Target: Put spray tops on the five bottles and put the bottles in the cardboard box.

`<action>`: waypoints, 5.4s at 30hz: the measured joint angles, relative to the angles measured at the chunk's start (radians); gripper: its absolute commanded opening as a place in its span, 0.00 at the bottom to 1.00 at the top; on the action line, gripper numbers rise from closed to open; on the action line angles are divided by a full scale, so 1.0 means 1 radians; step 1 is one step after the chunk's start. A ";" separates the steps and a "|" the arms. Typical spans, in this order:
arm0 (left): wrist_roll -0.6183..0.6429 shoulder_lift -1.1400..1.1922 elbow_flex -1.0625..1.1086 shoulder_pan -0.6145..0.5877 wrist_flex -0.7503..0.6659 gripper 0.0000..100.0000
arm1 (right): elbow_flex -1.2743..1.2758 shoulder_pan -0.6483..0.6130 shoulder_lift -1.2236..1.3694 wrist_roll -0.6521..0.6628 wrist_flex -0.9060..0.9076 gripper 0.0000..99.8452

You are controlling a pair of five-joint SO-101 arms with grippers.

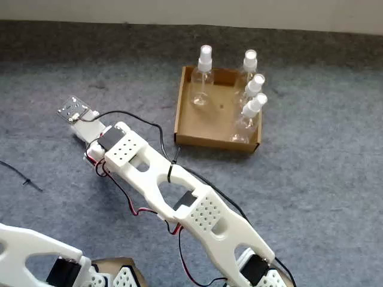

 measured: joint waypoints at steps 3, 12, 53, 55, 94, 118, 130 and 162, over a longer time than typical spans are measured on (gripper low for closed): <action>0.000 0.000 0.000 0.000 0.000 0.22 | -0.048 0.002 0.040 0.000 0.008 0.05; 0.000 0.000 0.000 0.000 0.000 0.22 | -0.267 0.032 0.048 0.000 0.189 0.00; -0.075 -0.990 0.497 0.491 0.605 0.22 | 1.619 0.176 -1.873 0.196 -0.364 0.00; -0.077 -1.129 0.689 0.580 0.546 0.22 | 1.852 0.175 -1.946 0.244 -0.569 0.00; 0.462 -1.827 1.428 0.996 0.061 0.23 | 2.366 0.173 -2.225 0.210 -0.984 0.00; 0.560 -1.840 1.076 1.390 0.330 0.34 | 2.366 0.173 -2.225 0.018 -0.984 0.00; 0.560 -1.827 1.203 1.413 0.239 0.34 | 2.366 0.173 -2.225 0.018 -0.984 0.00; 0.373 -1.827 1.794 0.937 -0.040 0.34 | 2.219 0.058 -1.843 -0.026 -0.930 0.01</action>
